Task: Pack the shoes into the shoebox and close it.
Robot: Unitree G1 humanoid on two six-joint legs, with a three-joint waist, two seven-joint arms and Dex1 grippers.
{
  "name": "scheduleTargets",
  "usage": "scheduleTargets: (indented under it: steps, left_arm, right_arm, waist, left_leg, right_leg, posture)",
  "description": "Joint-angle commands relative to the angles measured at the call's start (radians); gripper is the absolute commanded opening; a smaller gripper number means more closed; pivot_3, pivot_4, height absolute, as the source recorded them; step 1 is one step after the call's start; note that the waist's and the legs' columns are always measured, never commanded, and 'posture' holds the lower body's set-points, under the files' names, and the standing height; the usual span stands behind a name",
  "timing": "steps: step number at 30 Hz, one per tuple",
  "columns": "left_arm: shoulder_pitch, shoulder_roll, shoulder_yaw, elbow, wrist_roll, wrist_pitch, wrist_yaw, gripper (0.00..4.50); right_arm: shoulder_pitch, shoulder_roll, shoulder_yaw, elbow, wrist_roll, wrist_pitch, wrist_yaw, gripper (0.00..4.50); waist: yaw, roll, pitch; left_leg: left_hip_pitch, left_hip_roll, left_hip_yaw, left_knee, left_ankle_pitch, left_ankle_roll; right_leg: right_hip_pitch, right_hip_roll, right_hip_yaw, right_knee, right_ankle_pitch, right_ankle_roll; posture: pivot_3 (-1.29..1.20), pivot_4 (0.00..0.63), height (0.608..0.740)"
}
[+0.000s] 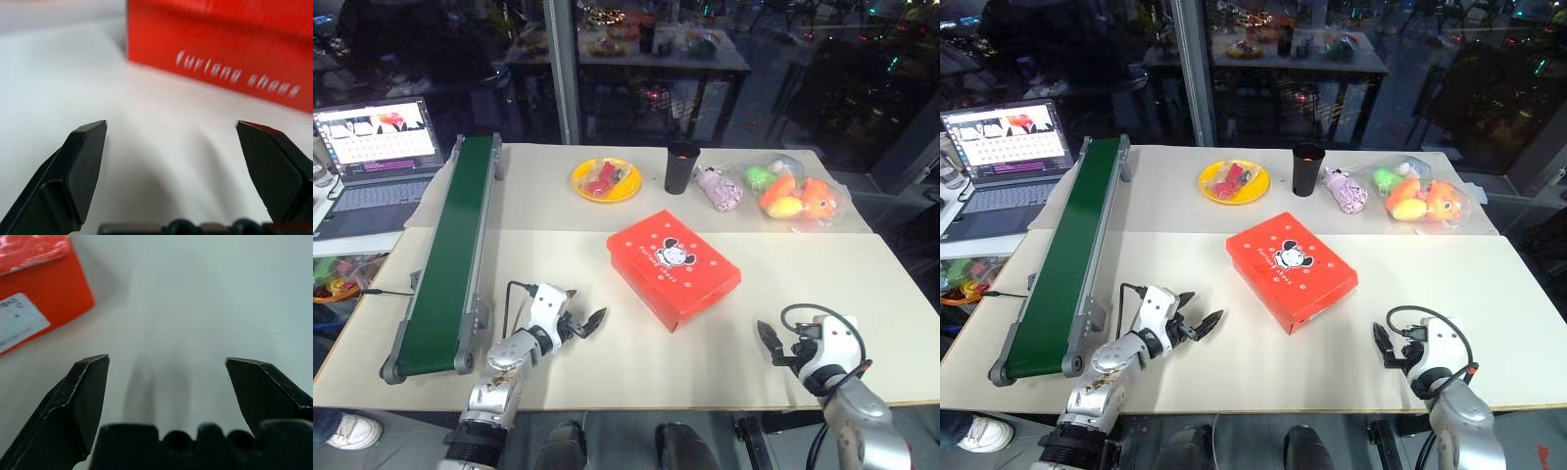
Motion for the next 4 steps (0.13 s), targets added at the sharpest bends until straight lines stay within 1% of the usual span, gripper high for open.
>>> scheduleTargets:
  steps: [1,4]
  left_arm:
    - [0.0,-0.028,0.032,0.044,0.032,-0.106,0.072,4.5]
    - [-0.009,-0.044,0.044,0.065,0.043,-0.135,0.107,4.5]
  right_arm:
    - [0.003,0.019,0.05,0.009,-0.033,-0.085,-0.012,4.46]
    - [0.003,0.027,0.073,0.032,-0.053,-0.118,-0.025,4.46]
  waist:
    - [0.001,0.0,0.0]
    - [0.002,0.0,0.0]
  left_leg:
    - [0.0,0.0,0.0,0.0,0.0,0.0]
    - [-0.001,0.0,0.0,0.0,0.0,0.0]
  right_leg:
    - [0.0,0.0,0.0,0.0,0.0,0.0]
    - [0.0,0.0,0.0,-0.001,0.0,0.0]
  posture:
    - [0.0,0.15,0.736]
    - [0.0,0.15,0.736]
